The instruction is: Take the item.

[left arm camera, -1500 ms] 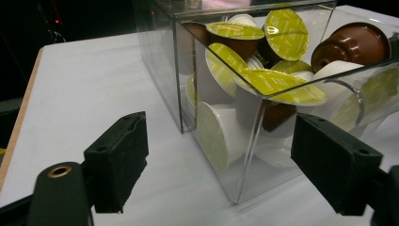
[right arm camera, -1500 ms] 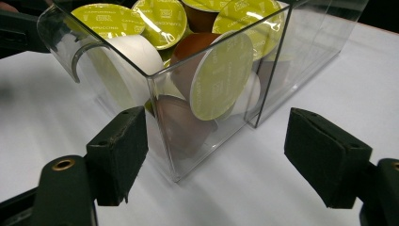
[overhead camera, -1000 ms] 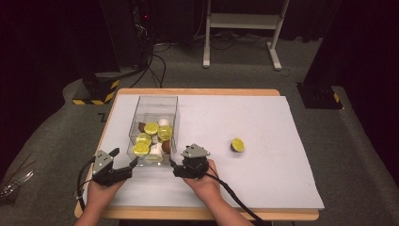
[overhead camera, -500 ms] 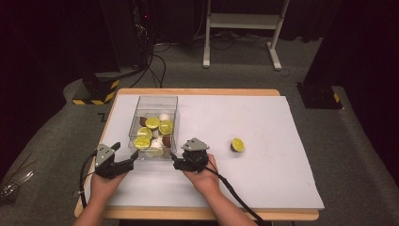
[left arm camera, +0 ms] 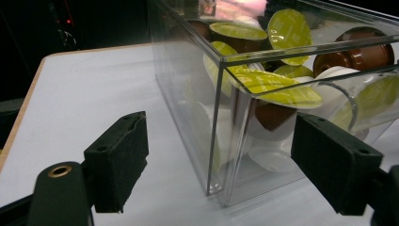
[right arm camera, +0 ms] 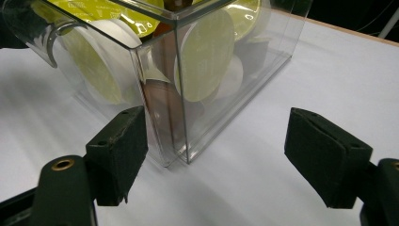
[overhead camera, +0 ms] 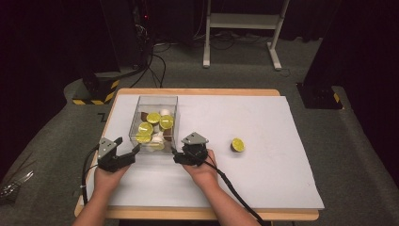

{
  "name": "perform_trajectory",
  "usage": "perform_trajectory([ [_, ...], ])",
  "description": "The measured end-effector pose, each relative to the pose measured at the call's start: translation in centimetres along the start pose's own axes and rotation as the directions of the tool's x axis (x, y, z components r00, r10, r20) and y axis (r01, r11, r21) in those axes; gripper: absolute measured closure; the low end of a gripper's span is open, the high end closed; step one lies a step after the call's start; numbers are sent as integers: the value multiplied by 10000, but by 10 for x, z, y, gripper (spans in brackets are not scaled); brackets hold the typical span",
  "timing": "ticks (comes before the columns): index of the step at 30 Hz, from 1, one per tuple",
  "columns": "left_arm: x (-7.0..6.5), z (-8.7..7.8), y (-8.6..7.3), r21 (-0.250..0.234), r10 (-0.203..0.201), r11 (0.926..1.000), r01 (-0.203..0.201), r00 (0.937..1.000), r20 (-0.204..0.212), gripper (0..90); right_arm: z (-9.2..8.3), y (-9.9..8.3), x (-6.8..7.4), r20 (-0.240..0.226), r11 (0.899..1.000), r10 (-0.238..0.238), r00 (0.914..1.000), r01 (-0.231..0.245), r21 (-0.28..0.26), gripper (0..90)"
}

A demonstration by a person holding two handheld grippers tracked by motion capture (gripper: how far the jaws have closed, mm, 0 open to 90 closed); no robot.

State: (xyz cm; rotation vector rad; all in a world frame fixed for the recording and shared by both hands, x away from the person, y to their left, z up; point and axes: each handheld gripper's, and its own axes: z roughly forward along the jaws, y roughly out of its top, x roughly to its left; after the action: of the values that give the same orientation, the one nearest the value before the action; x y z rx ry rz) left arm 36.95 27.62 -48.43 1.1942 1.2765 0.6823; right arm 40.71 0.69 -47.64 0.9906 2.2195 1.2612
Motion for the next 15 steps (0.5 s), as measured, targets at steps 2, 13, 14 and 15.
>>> perform_trajectory([
  [2,0,1,0,-21,-43,10000,43,10000,-2,204,1,0,-1,18,10000,-27,10000,27,-12,221],
  [13,2,9,2,35,-5,10000,6,10000,-88,211,7,3,-7,322,9999,94,9994,-96,76,249],
  [14,2,10,2,-3,-53,10000,53,10000,-63,210,7,3,-8,331,9997,194,9993,-198,119,249],
  [15,2,10,2,-3,-53,10000,53,10000,-63,210,7,3,-10,330,9996,270,9991,-274,114,248],
])
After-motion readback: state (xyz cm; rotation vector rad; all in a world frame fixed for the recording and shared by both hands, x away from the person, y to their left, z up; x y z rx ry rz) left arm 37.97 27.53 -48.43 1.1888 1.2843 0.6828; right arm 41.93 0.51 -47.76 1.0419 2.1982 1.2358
